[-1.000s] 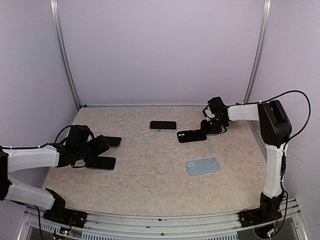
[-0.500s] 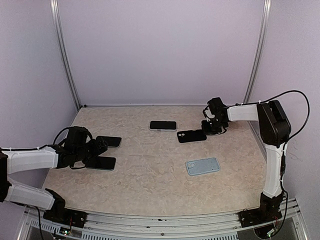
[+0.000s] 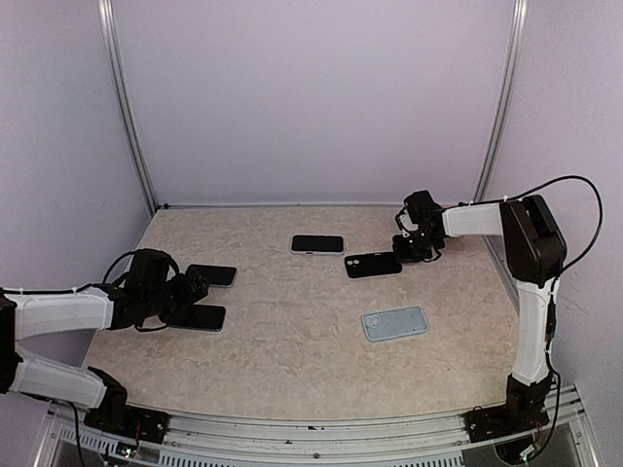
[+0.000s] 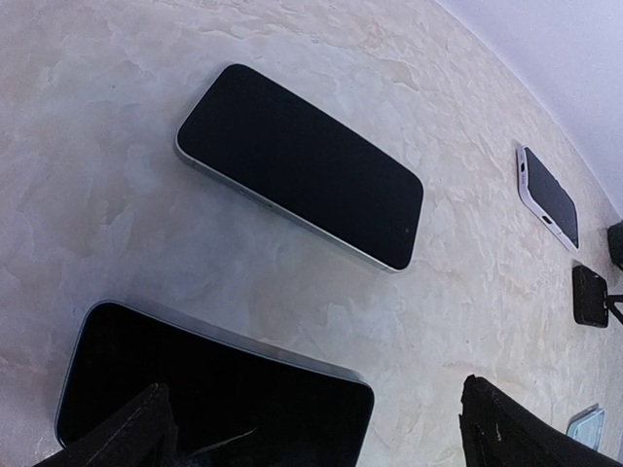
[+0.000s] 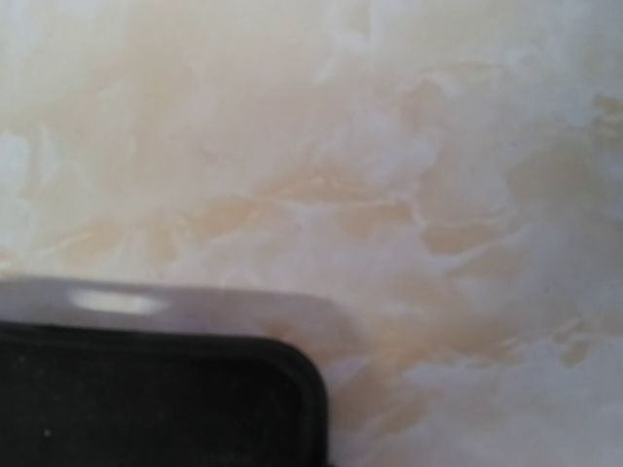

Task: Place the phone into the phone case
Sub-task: Move the phone case to the center of the board.

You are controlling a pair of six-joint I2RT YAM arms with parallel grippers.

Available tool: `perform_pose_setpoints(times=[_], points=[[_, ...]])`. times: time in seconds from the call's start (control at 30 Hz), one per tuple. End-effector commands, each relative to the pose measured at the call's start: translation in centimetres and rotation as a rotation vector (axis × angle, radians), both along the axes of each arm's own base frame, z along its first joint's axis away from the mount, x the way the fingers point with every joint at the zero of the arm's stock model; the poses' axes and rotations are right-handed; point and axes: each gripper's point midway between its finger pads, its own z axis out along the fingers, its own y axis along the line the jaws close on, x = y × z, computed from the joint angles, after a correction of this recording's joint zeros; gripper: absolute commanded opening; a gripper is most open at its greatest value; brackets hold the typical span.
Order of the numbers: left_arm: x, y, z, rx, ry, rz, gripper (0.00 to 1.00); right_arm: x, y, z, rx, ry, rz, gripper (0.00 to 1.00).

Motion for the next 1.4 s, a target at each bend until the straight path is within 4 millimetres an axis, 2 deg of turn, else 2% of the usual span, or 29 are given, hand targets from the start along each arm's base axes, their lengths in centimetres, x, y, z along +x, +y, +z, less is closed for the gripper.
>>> perform_pose_setpoints(times=[0.0, 0.07, 0.23, 0.67, 0.87, 1.2, 1.37], points=[[0.0, 0.0, 0.1, -0.02, -0.007, 0.004, 0.99, -0.4, 0.2, -1.3, -0.014, 0.014, 0.005, 0.06], [0.0, 0.0, 0.1, -0.022, -0.007, 0.004, 0.99, -0.6, 0.2, -1.5, -0.016, 0.019, 0.007, 0.0], [0.1, -0.1, 0.1, -0.027, -0.009, 0.004, 0.99, -0.9, 0.9, -0.9, -0.007, 0.011, 0.02, 0.0], [0.1, -0.5, -0.5, -0.052, 0.006, -0.007, 0.99, -3.6, 5.2, 2.4, 0.064, -0.03, 0.07, 0.0], [0.0, -0.6, -0.8, -0.054, 0.01, -0.008, 0.99, -4.4, 6.3, 3.3, 0.077, -0.024, 0.074, 0.0], [-0.3, -0.1, -1.2, -0.048, 0.013, 0.009, 0.99, -7.8, 8.6, 2.1, 0.098, 0.02, 0.083, 0.0], [-0.2, 0.9, -1.1, -0.032, 0.005, 0.045, 0.99, -9.3, 10.6, 1.5, 0.096, 0.029, 0.115, 0.0]])
